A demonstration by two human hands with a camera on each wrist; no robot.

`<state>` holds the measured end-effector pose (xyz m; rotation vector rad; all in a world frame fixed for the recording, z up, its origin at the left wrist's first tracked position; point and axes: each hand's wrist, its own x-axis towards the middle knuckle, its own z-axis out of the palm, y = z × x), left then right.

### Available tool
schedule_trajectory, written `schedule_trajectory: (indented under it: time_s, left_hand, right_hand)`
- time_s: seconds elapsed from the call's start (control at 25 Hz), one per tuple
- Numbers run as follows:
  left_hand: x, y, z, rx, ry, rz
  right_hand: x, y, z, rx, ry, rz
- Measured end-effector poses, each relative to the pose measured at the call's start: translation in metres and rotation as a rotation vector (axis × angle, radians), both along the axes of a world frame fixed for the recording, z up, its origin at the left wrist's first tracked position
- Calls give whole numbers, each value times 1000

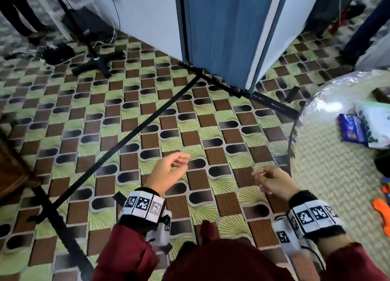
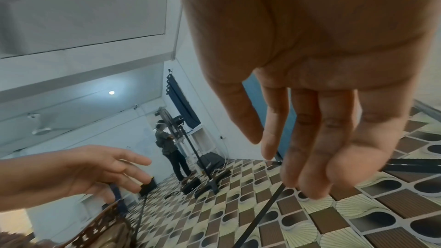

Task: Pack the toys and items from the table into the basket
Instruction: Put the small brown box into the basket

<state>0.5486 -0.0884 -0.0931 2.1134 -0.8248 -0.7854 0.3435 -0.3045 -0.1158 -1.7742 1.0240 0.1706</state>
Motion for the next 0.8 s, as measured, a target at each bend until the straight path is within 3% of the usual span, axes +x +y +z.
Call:
schedule_trajectory:
  time_s: [0.2,0.48,0.8]
  left_hand:
    - [46,-68,1,-8,26,-123]
    - [94,-175,-7,16,105,-362]
    - [121,-318,-5,24,79,-776]
  right_hand:
    - [22,-36,-8,7,-24,-114]
    - [34,-81,-30,-35,-3,-424]
    - [47,-106,-17,-66,-72,-858]
